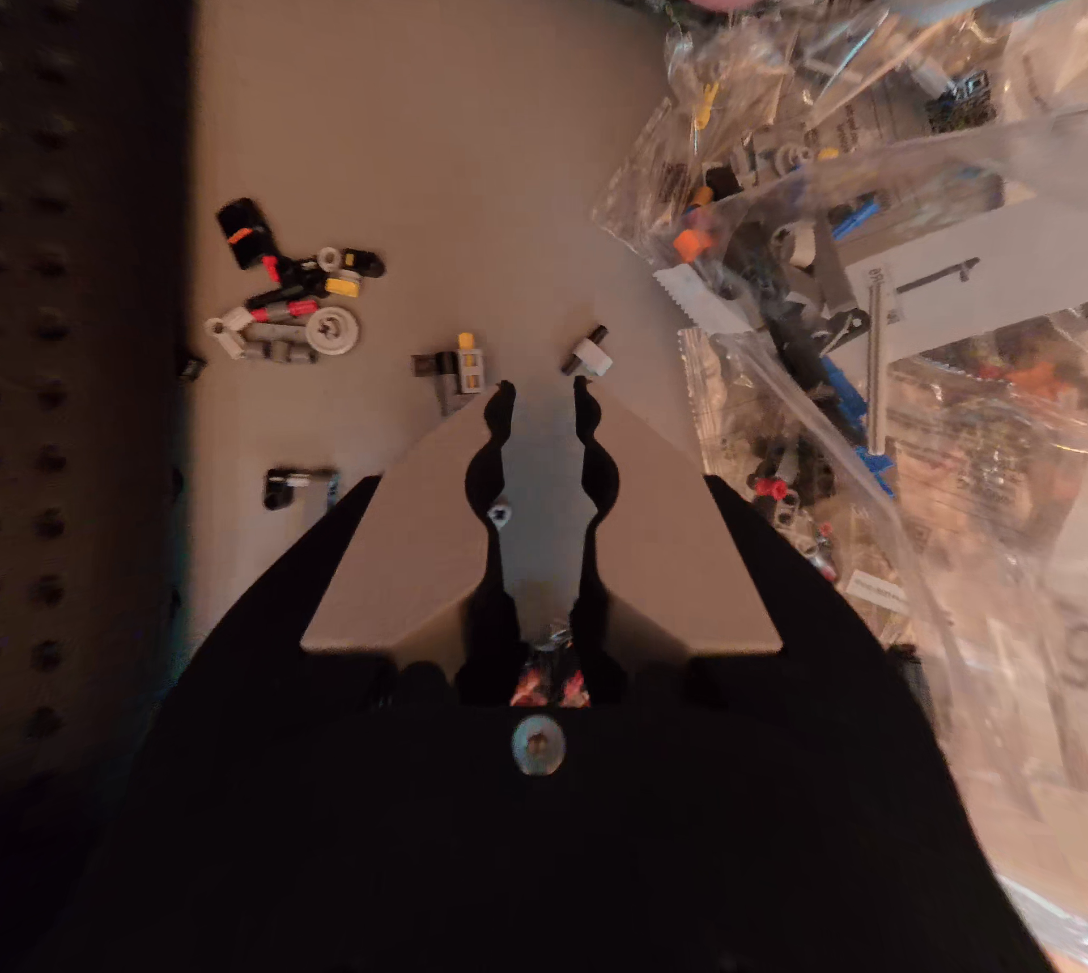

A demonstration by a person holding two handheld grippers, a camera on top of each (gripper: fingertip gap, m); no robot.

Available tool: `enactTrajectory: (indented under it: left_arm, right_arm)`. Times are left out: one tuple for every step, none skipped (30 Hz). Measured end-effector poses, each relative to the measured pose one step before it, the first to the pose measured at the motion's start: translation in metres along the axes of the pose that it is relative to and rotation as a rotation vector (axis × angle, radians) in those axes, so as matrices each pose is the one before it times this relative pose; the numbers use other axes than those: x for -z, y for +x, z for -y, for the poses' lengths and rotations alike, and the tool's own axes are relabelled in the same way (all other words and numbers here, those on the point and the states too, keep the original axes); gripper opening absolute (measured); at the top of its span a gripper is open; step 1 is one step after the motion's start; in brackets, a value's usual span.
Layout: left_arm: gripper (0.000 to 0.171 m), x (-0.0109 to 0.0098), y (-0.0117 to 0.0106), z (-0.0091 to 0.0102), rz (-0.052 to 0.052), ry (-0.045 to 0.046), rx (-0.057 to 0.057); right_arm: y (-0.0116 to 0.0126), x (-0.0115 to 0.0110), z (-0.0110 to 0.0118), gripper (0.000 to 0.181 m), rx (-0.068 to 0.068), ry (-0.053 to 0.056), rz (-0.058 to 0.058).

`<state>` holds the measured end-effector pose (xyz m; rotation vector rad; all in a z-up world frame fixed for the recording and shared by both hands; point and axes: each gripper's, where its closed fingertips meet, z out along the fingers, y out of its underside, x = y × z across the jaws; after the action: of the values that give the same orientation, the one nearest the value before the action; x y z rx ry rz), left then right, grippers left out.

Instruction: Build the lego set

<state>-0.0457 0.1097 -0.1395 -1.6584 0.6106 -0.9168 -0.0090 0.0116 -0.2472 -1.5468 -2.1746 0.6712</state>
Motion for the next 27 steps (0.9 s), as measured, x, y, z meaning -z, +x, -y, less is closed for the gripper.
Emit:
enactTrajectory:
  left_arm:
    - [0.001,-0.00038,0.00079,0.00004,-0.0024,-0.00213,-0.0008]
    - [0.001,-0.00035,0.00053,-0.00013,-0.0011,-0.00272,-0.0015]
    - [0.001,-0.00041,0.00039,-0.0001,-0.0006,-0.00267,-0.0012]
    - [0.001,-0.00034,0.00042,0.00022,-0.0011,-0.00121,-0.0006]
    - [0.001,-0.0004,0.00046,0.00011,-0.0016,-0.0006,-0.0003]
    - [0.001,-0.0003,0.00036,0.00008,-0.0014,-0.00084,-0.0005]
    - [0.001,-0.00025,0.0002,-0.0003,-0.0003,-0.00135,-0.0005]
    - [0.001,-0.00017,0.00005,-0.00052,0.0003,-0.00158,-0.0001]
    - [0.001,-0.00011,-0.00002,-0.00047,0.0004,-0.00126,0.0]
    - [0.001,-0.00019,-0.00002,-0.00029,0.0002,-0.00081,0.0003]
    - [0.001,-0.00009,-0.00002,-0.00031,-0.0001,-0.00103,0.0005]
    - [0.002,-0.00006,-0.00005,-0.00037,-0.0001,-0.00145,0.0002]
    - [0.002,0.00002,-0.00008,-0.00036,-0.0001,-0.00144,0.0005]
    - [0.001,0.00016,-0.00015,-0.0003,-0.0002,-0.00102,0.0008]
    - [0.001,0.00009,-0.00017,-0.00024,-0.0005,-0.00081,0.0013]
    - [0.001,0.00012,-0.00012,-0.00009,-0.0012,-0.00064,0.0021]
    - [0.001,-0.00006,-0.0002,-0.00022,-0.0011,-0.00039,0.0022]
    - [0.001,-0.00035,-0.00013,-0.00032,-0.0005,-0.00098,0.0012]
    - [0.001,-0.00058,0.00002,-0.00079,-0.0008,-0.0029,0.0004]
    - [0.001,-0.00065,0.00036,-0.00083,-0.0013,-0.00422,-0.0002]
    - [0.001,-0.00052,0.00048,-0.00077,-0.0017,-0.00343,-0.0006]
    - [0.001,-0.0004,0.00044,-0.00033,-0.0013,-0.00155,-0.0006]
    - [0.001,-0.00023,0.00013,-0.00024,-0.0006,-0.00118,-0.0002]
    - [0.001,0.00005,0.00002,-0.0001,-0.0001,-0.00071,0.0]
    - [0.001,0.00009,-0.00003,0.00012,0.0001,0.00015,0.0002]
    - [0.001,0.00025,-0.00007,0.00022,0.0003,0.00102,0.0005]
    - [0.001,0.00019,-0.00015,0.00026,0.0003,0.00108,0.0005]
  right_arm:
    - [-0.00637,0.00461,0.00136,0.019,-0.0019,0.0239,0.0073]
    - [-0.00631,0.00375,-0.00047,0.019,-0.0024,0.0179,0.0042]
    - [-0.00637,0.00286,-0.00187,0.019,-0.0027,0.0139,0.0035]
    - [-0.00741,0.00189,-0.00262,0.019,-0.0046,0.0116,0.0113]
    - [-0.00809,0.0011,-0.00279,0.019,-0.0051,0.011,0.017]
    - [-0.00771,0.00034,-0.00343,0.018,-0.0043,0.0069,0.0176]
    - [-0.00645,-0.00051,-0.00445,0.018,-0.0033,0.0,0.0144]
    - [-0.00482,-0.00116,-0.00516,0.016,-0.0035,-0.0062,0.0105]
    - [-0.00418,-0.00142,-0.00524,0.016,-0.0041,-0.011,0.0149]
    - [-0.00315,-0.00129,-0.00488,0.017,-0.0056,-0.0149,0.0173]
    - [-0.00112,-0.00054,-0.00451,0.017,-0.0082,-0.0174,0.0125]
    - [0.00029,0.00027,-0.00382,0.018,-0.011,-0.0149,0.008]
    - [-0.00062,0.00092,-0.00258,0.019,-0.0117,-0.0053,0.0126]
    - [-0.00115,0.00129,-0.00217,0.019,-0.0091,0.0,0.0109]
    - [-0.00055,0.00108,-0.00258,0.02,-0.0056,-0.003,0.0017]
    - [-0.00147,0.00074,-0.0026,0.02,-0.0023,-0.0054,0.004]
    - [-0.00143,0.00047,-0.00173,0.02,-0.0005,-0.0006,0.004]
    - [0.00058,0.00058,-0.00118,0.019,-0.0028,0.0017,-0.0041]
    - [0.00108,0.00047,-0.00157,0.019,-0.0083,-0.0015,-0.0026]
    - [0.00014,0.00053,-0.00174,0.019,-0.0085,-0.0035,0.0038]
    - [0.00028,0.00042,-0.0012,0.018,-0.0051,0.0006,0.0009]
    - [-0.00061,0.00026,-0.00088,0.017,-0.0046,0.0008,0.0053]
    - [-0.00162,0.00009,-0.00027,0.016,-0.0051,0.0028,0.0105]
    - [-0.00183,-0.00028,-0.0004,0.015,-0.0044,0.0029,0.0131]
    - [-0.00056,-0.00085,-0.00109,0.013,-0.0026,-0.0034,0.0057]
    - [0.00016,-0.00121,-0.00202,0.011,-0.0003,-0.0117,0.0007]
    - [-0.00077,-0.00108,-0.00096,0.009,0.001,-0.0055,0.0067]
